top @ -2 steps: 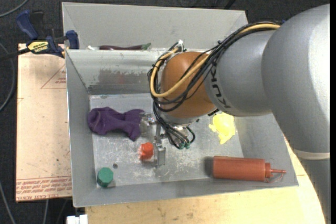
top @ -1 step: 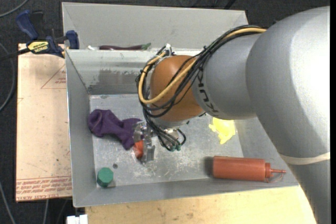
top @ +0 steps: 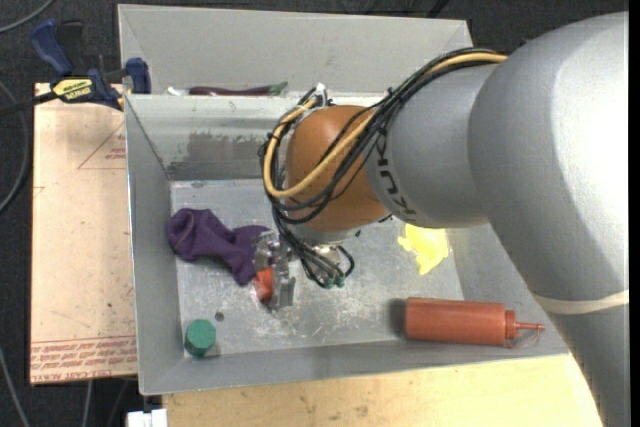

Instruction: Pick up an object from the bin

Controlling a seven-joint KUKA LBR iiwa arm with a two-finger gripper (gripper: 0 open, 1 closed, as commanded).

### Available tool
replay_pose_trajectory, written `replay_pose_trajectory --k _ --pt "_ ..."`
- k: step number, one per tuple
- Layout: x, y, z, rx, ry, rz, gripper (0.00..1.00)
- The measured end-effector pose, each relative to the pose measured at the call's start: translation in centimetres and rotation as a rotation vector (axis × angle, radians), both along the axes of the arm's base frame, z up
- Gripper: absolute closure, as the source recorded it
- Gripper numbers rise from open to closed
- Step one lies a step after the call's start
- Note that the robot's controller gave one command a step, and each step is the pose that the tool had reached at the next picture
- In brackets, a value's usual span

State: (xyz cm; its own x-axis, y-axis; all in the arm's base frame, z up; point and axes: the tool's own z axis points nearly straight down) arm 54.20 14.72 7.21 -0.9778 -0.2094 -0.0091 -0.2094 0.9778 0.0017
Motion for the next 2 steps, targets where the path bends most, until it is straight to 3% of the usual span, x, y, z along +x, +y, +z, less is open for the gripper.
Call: replay_pose_trajectory --k 1,2 --pt "1.26 -1.11 12.21 0.002 -0.003 -0.006 1.0" --pt "1.26 -1.11 12.2 0.002 -0.003 -0.006 1.0"
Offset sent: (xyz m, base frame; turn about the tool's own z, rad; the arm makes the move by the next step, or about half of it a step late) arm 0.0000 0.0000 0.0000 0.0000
